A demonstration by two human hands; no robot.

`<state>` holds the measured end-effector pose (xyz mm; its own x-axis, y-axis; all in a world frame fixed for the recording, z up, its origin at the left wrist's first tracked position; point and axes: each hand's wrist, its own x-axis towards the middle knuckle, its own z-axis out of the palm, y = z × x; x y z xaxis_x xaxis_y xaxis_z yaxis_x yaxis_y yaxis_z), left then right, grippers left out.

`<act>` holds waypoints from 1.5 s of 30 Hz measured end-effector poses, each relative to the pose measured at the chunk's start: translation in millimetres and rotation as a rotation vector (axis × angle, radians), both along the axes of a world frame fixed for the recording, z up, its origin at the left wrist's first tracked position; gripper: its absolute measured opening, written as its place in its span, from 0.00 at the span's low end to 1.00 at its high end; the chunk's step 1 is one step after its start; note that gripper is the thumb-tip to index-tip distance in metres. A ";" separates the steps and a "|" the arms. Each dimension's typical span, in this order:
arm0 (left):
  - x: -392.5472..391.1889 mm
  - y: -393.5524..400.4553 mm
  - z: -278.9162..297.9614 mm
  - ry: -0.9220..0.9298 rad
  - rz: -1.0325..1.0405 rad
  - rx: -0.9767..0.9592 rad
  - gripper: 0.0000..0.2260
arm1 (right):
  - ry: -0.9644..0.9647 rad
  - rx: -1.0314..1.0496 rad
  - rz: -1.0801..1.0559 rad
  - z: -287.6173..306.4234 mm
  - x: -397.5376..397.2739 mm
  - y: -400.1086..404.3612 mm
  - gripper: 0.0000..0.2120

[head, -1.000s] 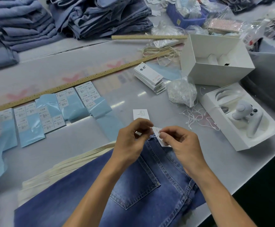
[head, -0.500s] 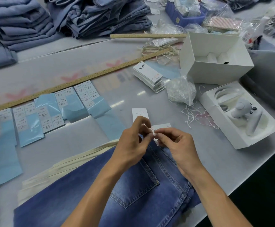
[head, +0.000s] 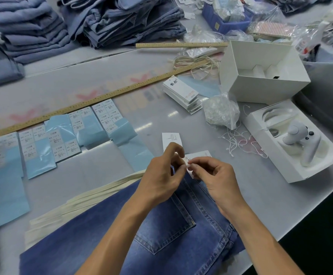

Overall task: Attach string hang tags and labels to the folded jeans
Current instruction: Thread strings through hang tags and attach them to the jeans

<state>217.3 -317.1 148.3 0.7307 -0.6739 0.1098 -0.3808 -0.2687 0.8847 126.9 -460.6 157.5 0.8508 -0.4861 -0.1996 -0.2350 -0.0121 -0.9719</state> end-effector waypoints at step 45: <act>-11.0 13.0 -13.3 0.310 0.119 -0.110 0.04 | -0.001 -0.412 0.061 -3.5 -7.8 -16.0 0.24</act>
<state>206.4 -304.2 135.0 0.8132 -0.5786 -0.0626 -0.0610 -0.1917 0.9796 119.1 -476.6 153.9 0.8805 -0.4741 0.0020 -0.2210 -0.4142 -0.8830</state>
